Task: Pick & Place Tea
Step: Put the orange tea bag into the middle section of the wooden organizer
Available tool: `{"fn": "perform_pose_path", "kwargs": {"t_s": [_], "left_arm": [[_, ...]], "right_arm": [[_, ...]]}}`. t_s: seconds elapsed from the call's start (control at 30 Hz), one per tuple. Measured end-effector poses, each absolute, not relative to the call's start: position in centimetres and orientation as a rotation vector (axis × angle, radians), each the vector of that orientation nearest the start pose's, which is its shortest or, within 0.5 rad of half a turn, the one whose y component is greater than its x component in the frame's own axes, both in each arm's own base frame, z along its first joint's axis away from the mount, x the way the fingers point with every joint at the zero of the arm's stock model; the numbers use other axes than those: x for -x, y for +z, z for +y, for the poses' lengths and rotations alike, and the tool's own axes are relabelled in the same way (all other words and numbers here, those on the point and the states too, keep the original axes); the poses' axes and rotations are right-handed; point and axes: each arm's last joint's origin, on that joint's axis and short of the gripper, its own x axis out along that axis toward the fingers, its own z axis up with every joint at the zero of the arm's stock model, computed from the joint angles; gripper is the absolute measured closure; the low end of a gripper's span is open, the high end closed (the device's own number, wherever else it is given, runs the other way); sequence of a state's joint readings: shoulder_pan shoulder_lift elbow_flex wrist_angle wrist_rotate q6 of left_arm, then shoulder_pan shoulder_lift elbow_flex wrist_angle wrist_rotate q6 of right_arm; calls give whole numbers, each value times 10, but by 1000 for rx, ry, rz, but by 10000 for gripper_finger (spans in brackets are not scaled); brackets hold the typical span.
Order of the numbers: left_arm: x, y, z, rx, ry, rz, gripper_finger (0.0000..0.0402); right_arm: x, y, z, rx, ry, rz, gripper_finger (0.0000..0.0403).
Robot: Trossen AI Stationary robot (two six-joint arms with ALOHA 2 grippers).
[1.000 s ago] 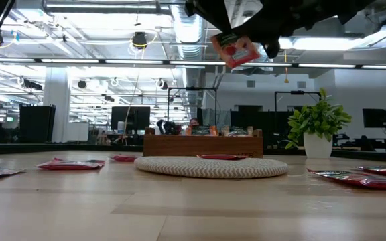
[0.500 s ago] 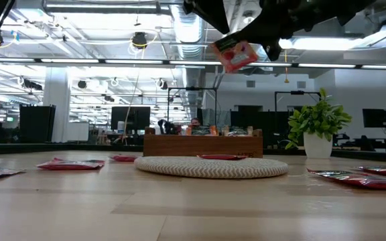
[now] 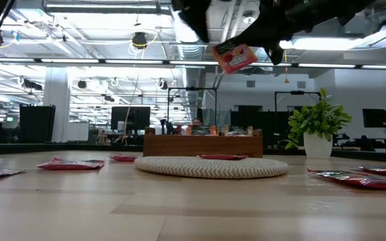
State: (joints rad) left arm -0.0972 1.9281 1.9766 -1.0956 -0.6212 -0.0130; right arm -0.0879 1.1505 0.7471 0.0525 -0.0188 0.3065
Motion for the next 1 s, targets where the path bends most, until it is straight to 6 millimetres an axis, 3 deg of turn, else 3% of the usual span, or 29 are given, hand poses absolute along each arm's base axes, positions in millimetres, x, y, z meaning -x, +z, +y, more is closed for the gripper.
{"fn": "perform_pose_path", "kwargs": {"t_s": [0.23, 0.3, 0.43, 0.63, 1.0], "left_arm": [[-361, 335, -12, -361, 655, 1300, 239], [-356, 334, -8, -316, 717, 1318, 239], [-338, 342, -6, -280, 731, 1256, 239], [-282, 342, -4, -188, 748, 1158, 239], [-182, 336, -8, 134, 463, 743, 240]], "right_arm": [[-266, 266, -21, -401, -143, 265, 403], [-276, 260, -22, -423, -143, 253, 403], [-294, 241, -26, -427, -193, 241, 403], [-310, 218, -36, -393, -338, 224, 403], [-323, 183, -56, -372, -400, 276, 403]]}}
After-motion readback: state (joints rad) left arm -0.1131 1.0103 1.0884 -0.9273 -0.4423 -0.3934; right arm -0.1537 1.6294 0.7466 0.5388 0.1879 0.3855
